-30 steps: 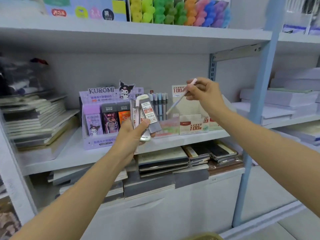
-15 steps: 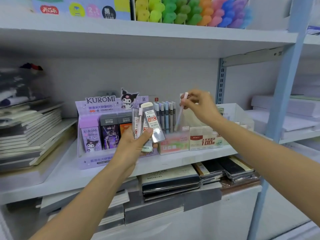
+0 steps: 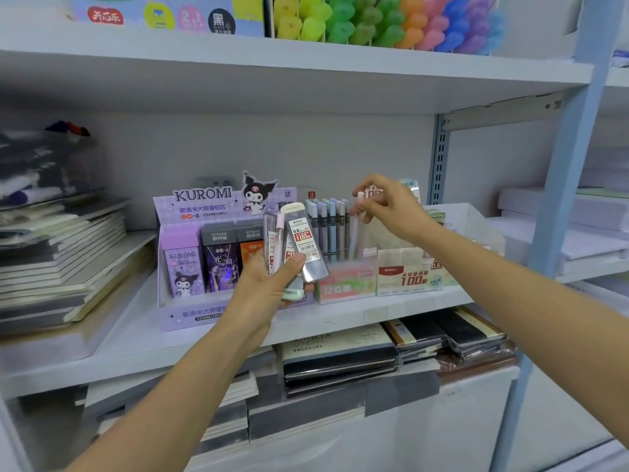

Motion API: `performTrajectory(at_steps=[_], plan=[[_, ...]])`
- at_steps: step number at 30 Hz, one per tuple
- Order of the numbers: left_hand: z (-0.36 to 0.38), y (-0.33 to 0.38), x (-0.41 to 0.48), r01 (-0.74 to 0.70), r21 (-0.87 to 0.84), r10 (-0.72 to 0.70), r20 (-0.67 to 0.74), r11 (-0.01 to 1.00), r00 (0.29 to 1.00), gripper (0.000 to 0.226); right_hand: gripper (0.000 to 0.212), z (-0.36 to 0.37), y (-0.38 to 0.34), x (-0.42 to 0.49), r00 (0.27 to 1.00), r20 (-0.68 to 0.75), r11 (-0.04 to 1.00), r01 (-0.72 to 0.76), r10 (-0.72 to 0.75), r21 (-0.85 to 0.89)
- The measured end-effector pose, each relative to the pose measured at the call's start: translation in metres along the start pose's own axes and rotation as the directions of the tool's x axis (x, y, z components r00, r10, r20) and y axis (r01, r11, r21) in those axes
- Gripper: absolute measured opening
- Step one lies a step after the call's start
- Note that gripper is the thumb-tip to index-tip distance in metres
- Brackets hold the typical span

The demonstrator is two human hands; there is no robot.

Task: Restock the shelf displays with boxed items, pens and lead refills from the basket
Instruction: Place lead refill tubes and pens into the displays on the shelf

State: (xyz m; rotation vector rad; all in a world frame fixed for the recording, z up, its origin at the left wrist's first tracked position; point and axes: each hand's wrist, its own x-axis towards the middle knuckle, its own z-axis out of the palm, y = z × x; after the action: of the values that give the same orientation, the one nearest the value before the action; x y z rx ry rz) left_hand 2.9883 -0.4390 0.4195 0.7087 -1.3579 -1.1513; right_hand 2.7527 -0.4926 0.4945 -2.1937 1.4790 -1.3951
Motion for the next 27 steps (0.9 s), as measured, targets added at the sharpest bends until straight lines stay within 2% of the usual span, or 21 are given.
performTrajectory(at_steps=[6, 10, 14, 17, 20, 23, 27], plan=[[-0.001, 0.0, 0.001, 0.017, -0.001, -0.017, -0.009, 1.0, 1.0, 0.02, 0.016, 0.004, -0.004, 0.011, 0.993, -0.121, 0.999, -0.009, 0.014, 0.04], [0.0, 0.001, 0.002, 0.028, 0.016, -0.028, -0.006, 0.999, 1.0, 0.02, 0.018, 0.013, -0.001, 0.013, 0.993, -0.099, 0.998, -0.057, 0.057, 0.007], [0.001, 0.003, -0.002, 0.036, 0.007, -0.036, -0.003, 0.999, 0.999, 0.021, 0.029, 0.013, -0.003, 0.005, 0.989, -0.131, 0.998, -0.068, 0.07, 0.018], [0.004, 0.005, -0.007, 0.038, 0.023, -0.039, 0.031, 0.999, 0.999, 0.023, 0.028, 0.009, -0.016, -0.009, 0.977, -0.208, 0.989, -0.015, 0.045, 0.144], [0.011, 0.008, -0.014, 0.028, 0.048, -0.032, 0.077, 0.998, 0.997, 0.025, 0.031, 0.013, -0.039, -0.03, 0.998, -0.024, 0.936, -0.046, 0.058, 0.348], [0.019, 0.009, -0.021, 0.04, 0.095, -0.047, 0.078, 0.995, 0.996, 0.024, 0.043, 0.018, -0.053, -0.047, 0.985, 0.17, 0.94, -0.076, 0.02, 0.332], [0.029, 0.016, -0.034, 0.059, 0.016, -0.061, 0.096, 0.998, 0.994, 0.026, 0.037, 0.013, -0.059, -0.059, 0.993, 0.117, 0.906, -0.063, 0.015, 0.419]])
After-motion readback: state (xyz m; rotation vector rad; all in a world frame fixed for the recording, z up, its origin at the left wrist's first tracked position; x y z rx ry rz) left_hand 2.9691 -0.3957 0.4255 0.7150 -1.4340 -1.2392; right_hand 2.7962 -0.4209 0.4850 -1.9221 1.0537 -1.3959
